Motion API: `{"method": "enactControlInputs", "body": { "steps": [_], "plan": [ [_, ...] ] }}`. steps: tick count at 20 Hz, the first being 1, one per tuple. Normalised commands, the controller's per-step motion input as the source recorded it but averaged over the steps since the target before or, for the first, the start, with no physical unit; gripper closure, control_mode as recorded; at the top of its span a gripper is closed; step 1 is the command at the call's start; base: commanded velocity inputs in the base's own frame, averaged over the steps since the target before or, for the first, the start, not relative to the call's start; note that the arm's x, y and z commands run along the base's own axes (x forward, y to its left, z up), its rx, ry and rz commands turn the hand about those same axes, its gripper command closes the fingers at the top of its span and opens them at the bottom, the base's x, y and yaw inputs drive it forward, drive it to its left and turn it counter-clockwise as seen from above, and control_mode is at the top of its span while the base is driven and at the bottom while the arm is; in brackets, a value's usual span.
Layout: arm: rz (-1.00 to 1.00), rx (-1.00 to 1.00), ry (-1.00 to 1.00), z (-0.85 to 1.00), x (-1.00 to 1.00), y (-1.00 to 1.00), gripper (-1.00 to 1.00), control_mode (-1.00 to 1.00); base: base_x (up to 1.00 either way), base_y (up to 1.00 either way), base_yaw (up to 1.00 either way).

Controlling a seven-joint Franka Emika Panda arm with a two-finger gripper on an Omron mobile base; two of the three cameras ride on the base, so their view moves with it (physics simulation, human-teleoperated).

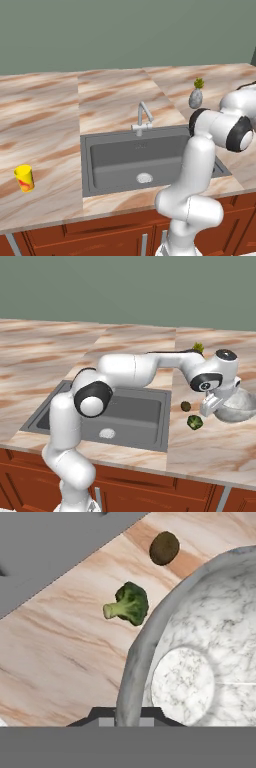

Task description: Remove the kiwi and broccoli from the sink. Then move the bowl and cup from the counter to the sink for washing.

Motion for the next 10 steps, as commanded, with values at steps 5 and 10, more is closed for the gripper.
{"method": "enactControlInputs", "body": {
  "steps": [5, 10],
  "plan": [
    [0.25, 0.0, -0.01, 0.24, -0.12, 0.17, 1.0, -1.0, 0.0, 0.0, 0.0],
    [0.23, 0.0, 0.0, 0.15, -0.14, 0.22, 1.0, -1.0, 0.0, 0.0, 0.0]
  ]
}}
